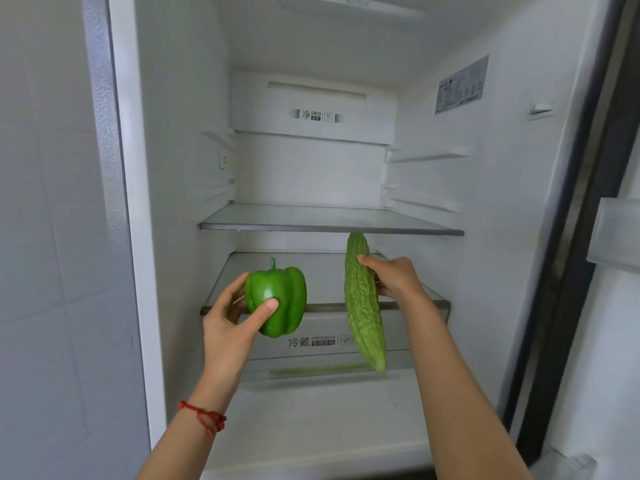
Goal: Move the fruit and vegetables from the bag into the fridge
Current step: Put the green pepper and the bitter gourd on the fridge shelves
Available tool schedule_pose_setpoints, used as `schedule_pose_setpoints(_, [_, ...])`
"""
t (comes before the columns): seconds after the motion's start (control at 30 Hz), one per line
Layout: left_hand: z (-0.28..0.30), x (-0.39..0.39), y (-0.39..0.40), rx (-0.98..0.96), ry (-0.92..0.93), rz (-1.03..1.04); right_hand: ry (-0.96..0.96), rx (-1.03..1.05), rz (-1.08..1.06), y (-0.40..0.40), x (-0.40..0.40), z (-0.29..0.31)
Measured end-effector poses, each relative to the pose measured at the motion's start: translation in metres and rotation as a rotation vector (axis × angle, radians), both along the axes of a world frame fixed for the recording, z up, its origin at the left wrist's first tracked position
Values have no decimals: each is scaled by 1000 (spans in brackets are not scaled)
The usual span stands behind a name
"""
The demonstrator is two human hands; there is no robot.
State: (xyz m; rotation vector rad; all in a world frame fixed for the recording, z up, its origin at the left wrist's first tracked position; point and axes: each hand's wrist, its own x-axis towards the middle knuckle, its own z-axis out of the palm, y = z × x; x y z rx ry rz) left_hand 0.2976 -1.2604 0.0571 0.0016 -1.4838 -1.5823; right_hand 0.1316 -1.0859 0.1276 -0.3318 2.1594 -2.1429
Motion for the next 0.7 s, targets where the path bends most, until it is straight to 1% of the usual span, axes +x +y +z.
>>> schedule_pose_setpoints(0.27, [-1,-8,-7,-26,12,3,-9,117,36,-30,-34,8])
schedule_pose_setpoints(0.47, [-3,-11,-9,-11,-4,3,60,254,12,-41,-52,-1])
schedule_pose_setpoints(0.7, [-2,-8,-5,-40,-6,6,72,286,-23,-45,-62,-1])
